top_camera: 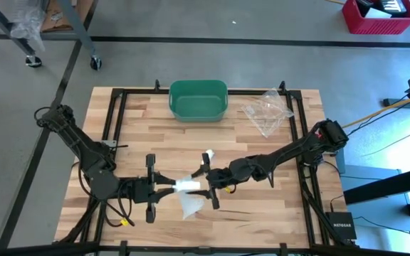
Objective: Roll bandage
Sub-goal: Roll the bottom white bandage
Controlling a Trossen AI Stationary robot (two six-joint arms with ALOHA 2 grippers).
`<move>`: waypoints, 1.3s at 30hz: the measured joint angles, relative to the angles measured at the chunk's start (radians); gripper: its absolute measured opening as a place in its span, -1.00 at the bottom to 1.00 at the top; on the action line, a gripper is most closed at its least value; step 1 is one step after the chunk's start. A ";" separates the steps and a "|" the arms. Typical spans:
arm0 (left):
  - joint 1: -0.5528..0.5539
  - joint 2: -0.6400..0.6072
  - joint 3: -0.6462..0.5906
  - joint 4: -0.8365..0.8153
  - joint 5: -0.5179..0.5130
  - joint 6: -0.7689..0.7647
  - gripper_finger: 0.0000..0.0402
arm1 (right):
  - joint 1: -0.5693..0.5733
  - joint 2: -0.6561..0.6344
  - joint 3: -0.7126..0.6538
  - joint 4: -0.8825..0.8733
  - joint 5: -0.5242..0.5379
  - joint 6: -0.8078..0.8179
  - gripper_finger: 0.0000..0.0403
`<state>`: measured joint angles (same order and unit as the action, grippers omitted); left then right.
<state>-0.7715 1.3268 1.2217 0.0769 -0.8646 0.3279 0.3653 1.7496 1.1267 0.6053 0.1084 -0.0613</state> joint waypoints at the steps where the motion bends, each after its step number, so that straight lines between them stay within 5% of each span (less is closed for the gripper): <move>1: 0.000 0.000 0.000 -0.007 0.000 -0.001 -0.80 | 0.001 0.000 0.000 0.003 -0.033 0.012 0.04; 5: 0.004 0.001 0.000 -0.014 0.001 -0.001 -0.80 | 0.002 0.012 0.001 0.003 -0.153 0.065 0.04; 11: 0.008 0.001 0.000 -0.014 0.000 -0.010 -0.80 | -0.009 0.050 0.000 0.017 -0.038 0.052 0.04; 22: 0.008 0.001 0.000 -0.014 0.001 -0.006 -0.80 | 0.012 0.067 0.005 0.073 -0.112 0.061 0.04; 30: 0.006 0.001 0.000 -0.013 0.001 -0.007 -0.80 | 0.020 0.116 0.054 0.026 0.027 0.025 0.04; 39: 0.005 0.001 0.001 -0.018 0.002 -0.007 -0.80 | 0.049 0.113 0.074 -0.041 0.013 0.024 -0.10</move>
<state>-0.7670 1.3273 1.2224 0.0593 -0.8631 0.3210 0.4146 1.8630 1.2007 0.5640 0.1211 -0.0372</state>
